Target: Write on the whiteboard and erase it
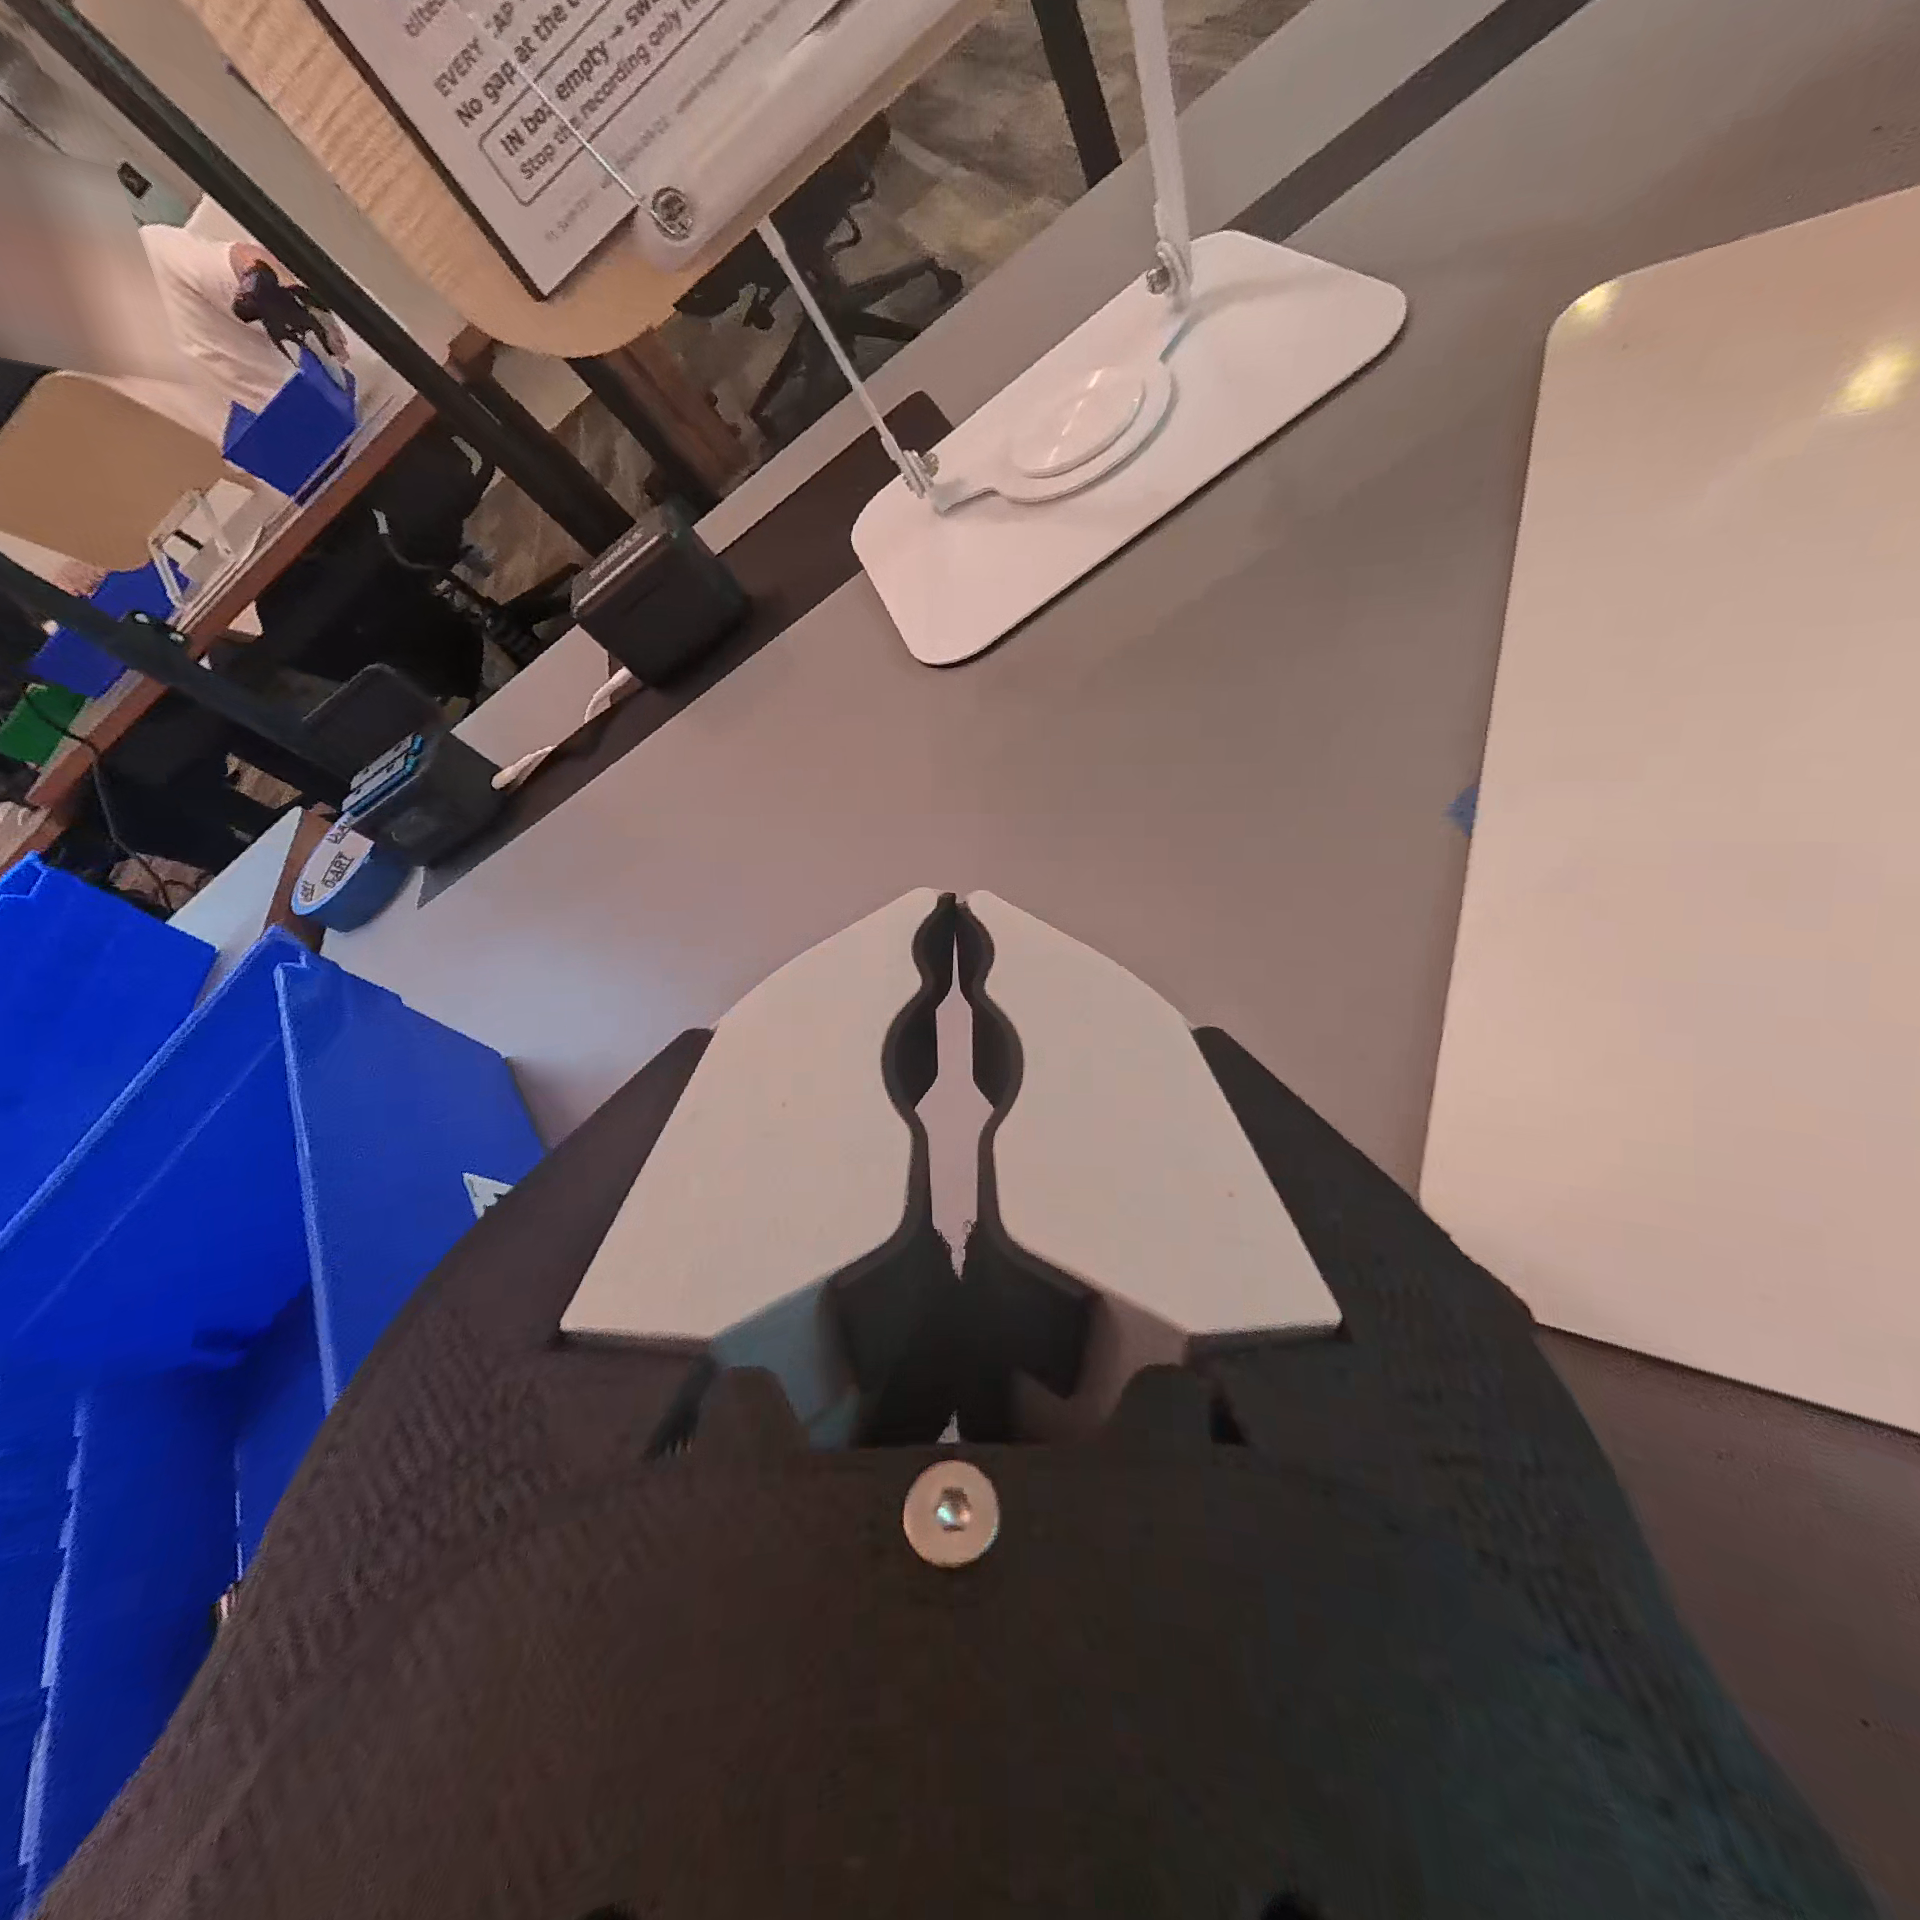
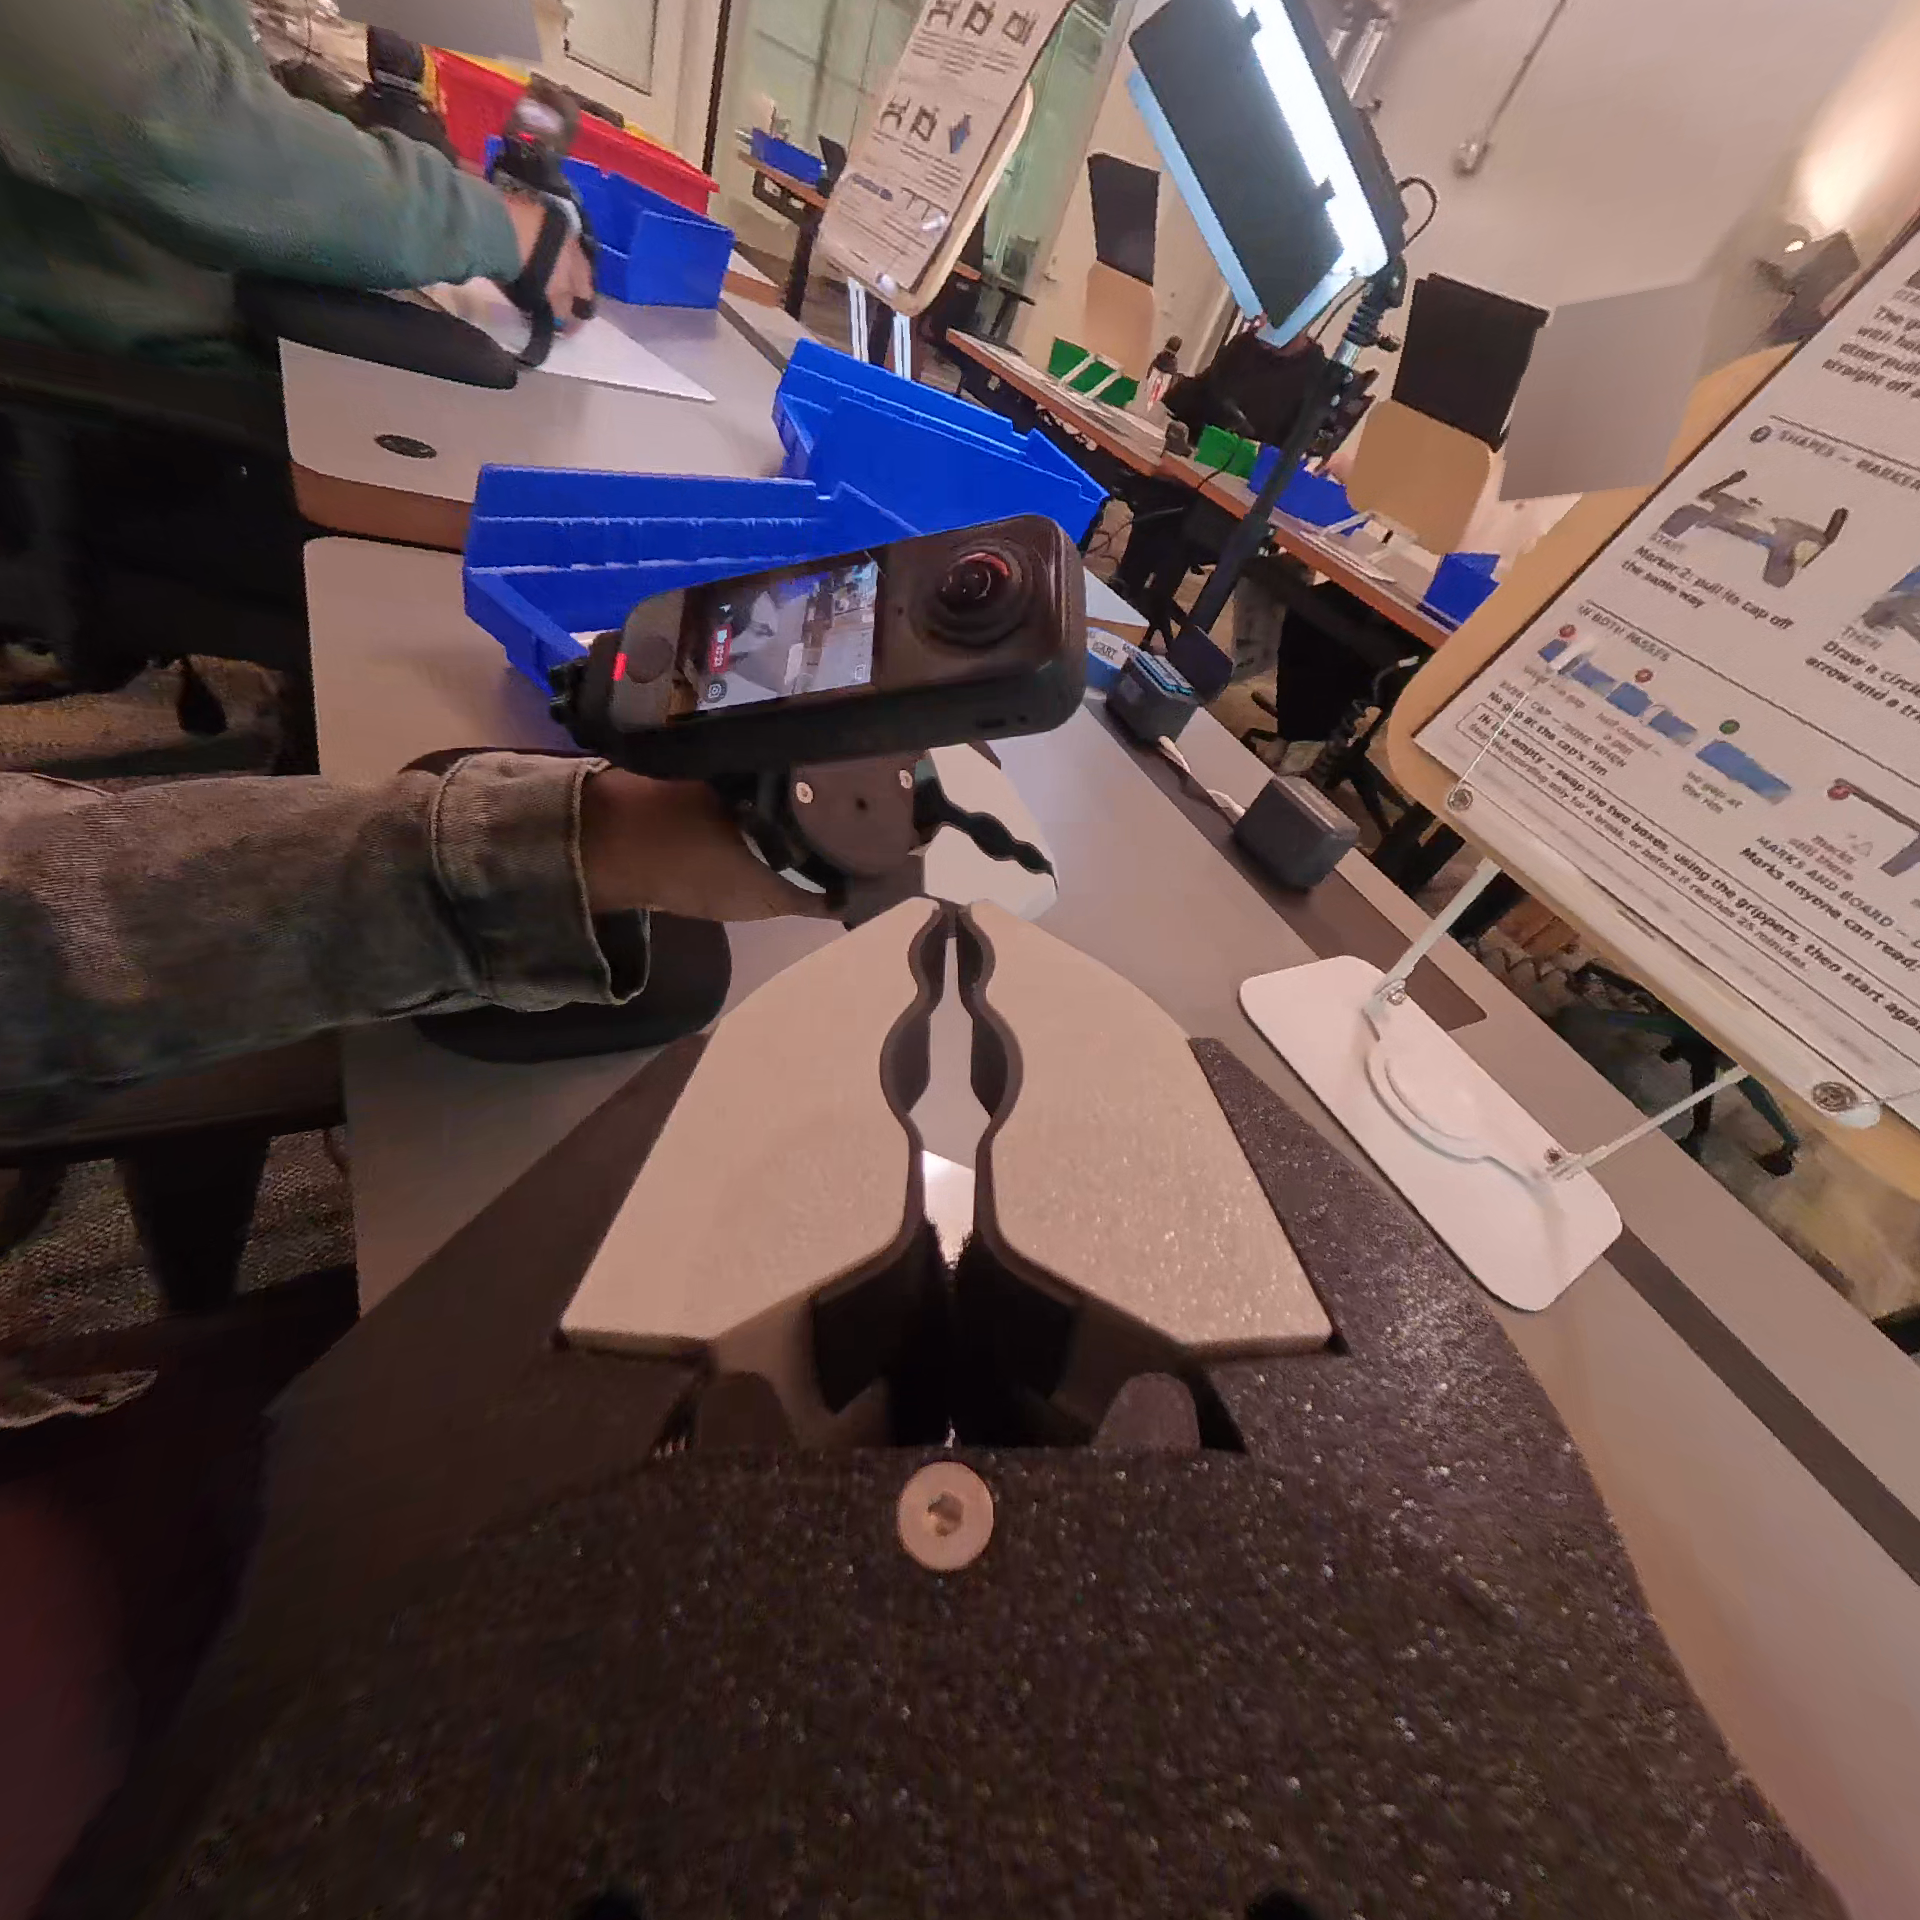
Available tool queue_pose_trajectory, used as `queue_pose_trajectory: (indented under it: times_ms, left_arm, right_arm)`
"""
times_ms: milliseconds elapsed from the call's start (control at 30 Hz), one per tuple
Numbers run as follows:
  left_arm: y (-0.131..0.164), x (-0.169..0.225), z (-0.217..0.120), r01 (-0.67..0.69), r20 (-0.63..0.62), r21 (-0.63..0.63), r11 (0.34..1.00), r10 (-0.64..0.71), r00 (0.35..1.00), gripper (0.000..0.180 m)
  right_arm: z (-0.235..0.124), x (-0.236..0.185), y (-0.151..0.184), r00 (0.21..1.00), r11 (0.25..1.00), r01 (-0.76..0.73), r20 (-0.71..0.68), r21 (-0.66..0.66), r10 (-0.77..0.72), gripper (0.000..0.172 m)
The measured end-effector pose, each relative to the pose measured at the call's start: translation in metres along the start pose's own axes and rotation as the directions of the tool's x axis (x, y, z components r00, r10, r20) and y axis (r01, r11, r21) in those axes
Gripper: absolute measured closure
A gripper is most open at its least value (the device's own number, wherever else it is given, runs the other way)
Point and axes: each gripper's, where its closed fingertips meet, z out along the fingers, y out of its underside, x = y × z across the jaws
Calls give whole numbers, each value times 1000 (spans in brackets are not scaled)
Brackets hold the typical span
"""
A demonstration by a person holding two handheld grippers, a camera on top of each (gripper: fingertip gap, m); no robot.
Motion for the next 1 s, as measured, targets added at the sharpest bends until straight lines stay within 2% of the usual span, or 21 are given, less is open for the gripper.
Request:
queue_pose_trajectory:
  times_ms: [300,467,600,700,767,800,833,867,933,1000]
  left_arm:
    - [5,0,3,5,0,-7,1000,-5,1000,180]
    - [5,-6,-8,87,-46,58,995,-84,995,179]
    - [6,-24,-36,202,-139,117,972,-186,973,162]
    - [15,-58,-63,272,-138,152,950,-252,958,144]
    - [24,-89,-81,323,-104,202,925,-307,946,129]
    - [32,-109,-89,351,-63,219,911,-346,936,127]
    - [44,-130,-96,375,-2,218,901,-384,923,126]
    - [59,-151,-101,389,70,201,899,-409,910,124]
    - [90,-185,-108,411,185,130,902,-430,884,124]
    - [113,-193,-103,423,175,-9,906,-415,893,124]
  right_arm:
    - [-3,19,24,996,997,-73,-47,-41,71,169]
    - [-12,49,67,985,985,-128,-129,-119,113,167]
    - [-31,88,107,964,966,-180,-227,-183,137,161]
    - [-47,123,133,934,954,-220,-326,-202,146,144]
    - [-57,144,146,901,950,-263,-395,-168,179,107]
    - [-60,153,152,884,948,-285,-422,-142,203,90]
    - [-64,159,156,869,945,-306,-439,-114,228,80]
    - [-66,163,160,857,943,-323,-448,-85,253,74]
    - [-70,169,165,836,937,-349,-458,-22,301,74]
    - [-72,173,168,816,930,-365,-467,42,341,79]
